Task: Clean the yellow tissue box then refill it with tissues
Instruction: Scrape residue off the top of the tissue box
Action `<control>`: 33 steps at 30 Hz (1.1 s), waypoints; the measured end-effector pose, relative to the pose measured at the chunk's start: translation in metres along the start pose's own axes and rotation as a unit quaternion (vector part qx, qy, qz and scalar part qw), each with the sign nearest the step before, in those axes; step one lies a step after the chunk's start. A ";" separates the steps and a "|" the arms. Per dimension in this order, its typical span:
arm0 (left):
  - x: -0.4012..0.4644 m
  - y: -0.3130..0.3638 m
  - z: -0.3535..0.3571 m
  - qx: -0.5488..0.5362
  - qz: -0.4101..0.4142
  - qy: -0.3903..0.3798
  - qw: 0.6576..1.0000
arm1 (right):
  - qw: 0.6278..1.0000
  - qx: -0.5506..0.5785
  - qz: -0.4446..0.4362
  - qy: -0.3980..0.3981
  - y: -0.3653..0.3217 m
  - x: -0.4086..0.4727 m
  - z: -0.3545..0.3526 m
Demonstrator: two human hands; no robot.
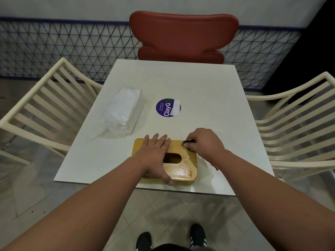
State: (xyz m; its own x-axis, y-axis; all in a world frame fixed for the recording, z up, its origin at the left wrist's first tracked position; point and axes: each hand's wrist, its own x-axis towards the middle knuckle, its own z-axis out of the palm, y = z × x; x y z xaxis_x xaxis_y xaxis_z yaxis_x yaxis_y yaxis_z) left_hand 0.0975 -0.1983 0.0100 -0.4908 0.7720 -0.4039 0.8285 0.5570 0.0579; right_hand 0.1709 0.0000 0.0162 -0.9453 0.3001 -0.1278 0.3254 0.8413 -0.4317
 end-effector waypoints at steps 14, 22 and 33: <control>0.001 -0.001 0.002 -0.012 0.002 0.003 1.000 | 0.997 -0.072 0.005 0.024 -0.008 0.001 -0.001; 0.000 -0.001 0.002 -0.010 0.002 0.000 1.000 | 0.999 -0.038 0.015 0.014 -0.001 -0.003 -0.003; 0.000 -0.002 0.001 -0.017 0.004 -0.001 1.000 | 0.999 0.046 0.004 -0.016 0.011 -0.028 -0.007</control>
State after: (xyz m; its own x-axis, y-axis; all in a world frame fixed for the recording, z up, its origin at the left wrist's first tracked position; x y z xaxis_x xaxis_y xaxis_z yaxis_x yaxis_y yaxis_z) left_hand 0.0960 -0.1995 0.0092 -0.4842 0.7755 -0.4052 0.8222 0.5616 0.0925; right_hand 0.2010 0.0045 0.0213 -0.9433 0.2909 -0.1600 0.3313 0.7936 -0.5103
